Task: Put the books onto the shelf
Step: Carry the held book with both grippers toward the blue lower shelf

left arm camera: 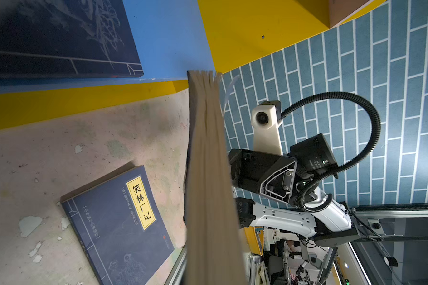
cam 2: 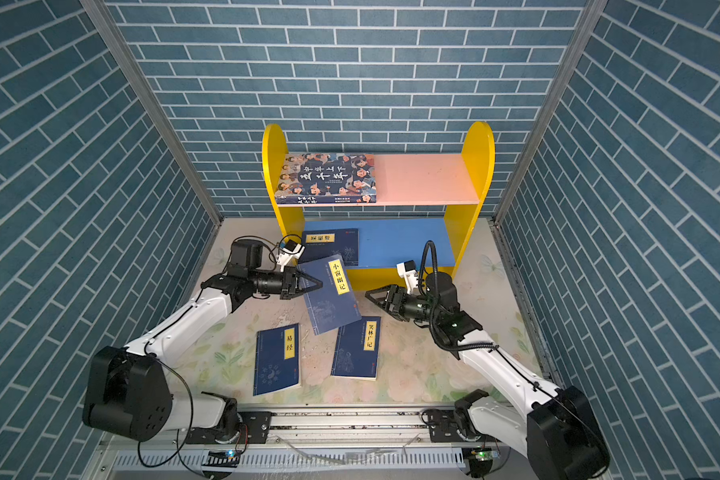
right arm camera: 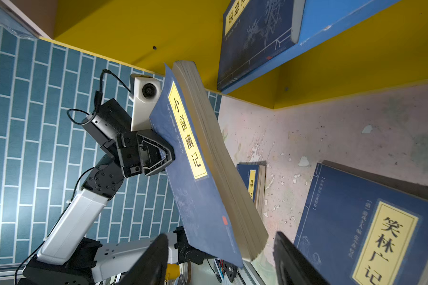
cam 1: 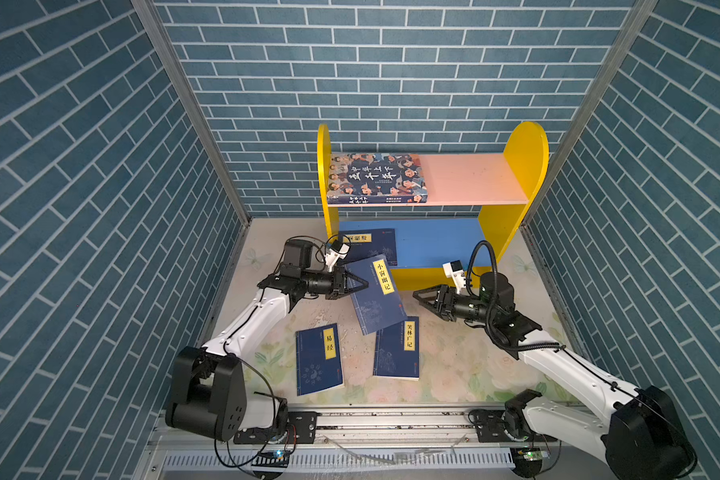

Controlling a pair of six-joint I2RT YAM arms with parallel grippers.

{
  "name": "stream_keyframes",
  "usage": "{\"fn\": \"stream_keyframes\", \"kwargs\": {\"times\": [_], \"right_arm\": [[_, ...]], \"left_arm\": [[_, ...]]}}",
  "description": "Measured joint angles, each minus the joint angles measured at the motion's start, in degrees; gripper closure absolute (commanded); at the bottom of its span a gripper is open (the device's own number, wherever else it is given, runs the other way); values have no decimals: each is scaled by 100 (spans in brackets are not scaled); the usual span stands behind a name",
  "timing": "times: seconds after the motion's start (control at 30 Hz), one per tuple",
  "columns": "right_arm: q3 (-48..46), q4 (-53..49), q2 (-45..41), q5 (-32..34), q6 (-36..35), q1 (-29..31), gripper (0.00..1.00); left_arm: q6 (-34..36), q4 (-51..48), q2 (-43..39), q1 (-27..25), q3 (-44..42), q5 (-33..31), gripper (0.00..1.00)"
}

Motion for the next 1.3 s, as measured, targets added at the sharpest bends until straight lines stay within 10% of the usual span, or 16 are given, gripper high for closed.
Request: {"fn": "stream_keyframes", "kwargs": {"times": [0.47, 0.97, 1.3], "right_arm": [[-621, 1950, 210, 876, 1145, 1141, 19], [-944, 1467, -1049, 1578, 1335, 1322, 17], [-1056, 2483, 24, 1746, 1574, 1615, 17]], "left_arm": [[-1709, 1300, -105, -44, -286, -363, 100], [-1574, 925, 13, -44, 15, -398, 100], [-2155, 1486, 271, -11, 157, -442, 100]]}}
